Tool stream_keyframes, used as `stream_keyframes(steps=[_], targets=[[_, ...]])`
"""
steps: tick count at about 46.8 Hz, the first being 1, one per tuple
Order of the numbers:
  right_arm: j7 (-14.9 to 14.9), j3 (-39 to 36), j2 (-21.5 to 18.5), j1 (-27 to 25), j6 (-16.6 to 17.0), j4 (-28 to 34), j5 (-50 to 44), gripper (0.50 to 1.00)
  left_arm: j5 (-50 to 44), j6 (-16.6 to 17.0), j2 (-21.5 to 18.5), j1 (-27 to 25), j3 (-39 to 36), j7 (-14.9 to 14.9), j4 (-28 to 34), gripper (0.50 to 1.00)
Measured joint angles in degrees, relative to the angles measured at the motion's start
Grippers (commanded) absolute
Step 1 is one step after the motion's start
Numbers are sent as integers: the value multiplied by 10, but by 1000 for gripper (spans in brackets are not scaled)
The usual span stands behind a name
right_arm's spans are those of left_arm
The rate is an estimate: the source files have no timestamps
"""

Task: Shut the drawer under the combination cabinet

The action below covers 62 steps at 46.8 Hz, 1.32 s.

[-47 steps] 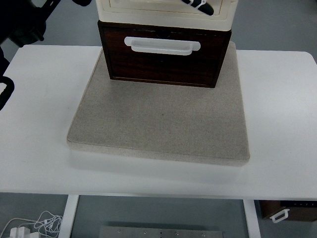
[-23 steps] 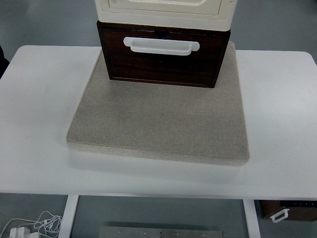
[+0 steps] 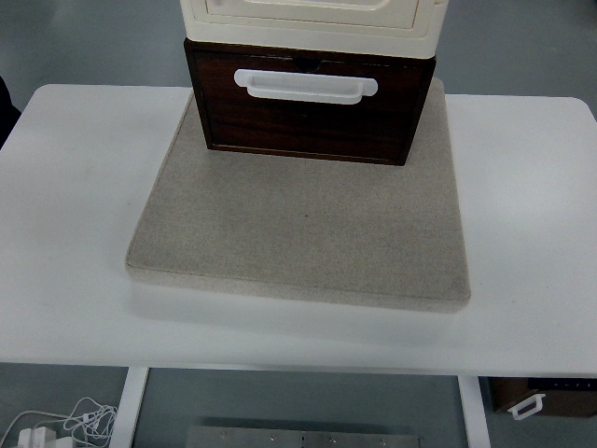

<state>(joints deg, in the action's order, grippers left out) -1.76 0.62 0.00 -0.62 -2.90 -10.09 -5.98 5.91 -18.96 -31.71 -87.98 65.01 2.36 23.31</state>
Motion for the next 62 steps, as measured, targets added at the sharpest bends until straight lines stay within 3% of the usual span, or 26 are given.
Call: stream_keyframes(steps=[5,14,35,47,62], targets=[[0,0,0,0,2,0,0,952,-15,0,1,17,-2,0,-44,1000],[0,-1,0,-1,4,0,0,952,-40,14,16,101,-2,-3,-66,1000],[0,-2,0,-1,4,-1,0,952,-141,35,156,214,-2,-8,-126,1000],[-2,-2,0,-1,4,-3,-2,952,-172,35,202,255,-1,-11,-125,1000],[-5,-1,0,-2,4,-7,-4,952,-183,27,221,274,-1,-10,-119,1000]])
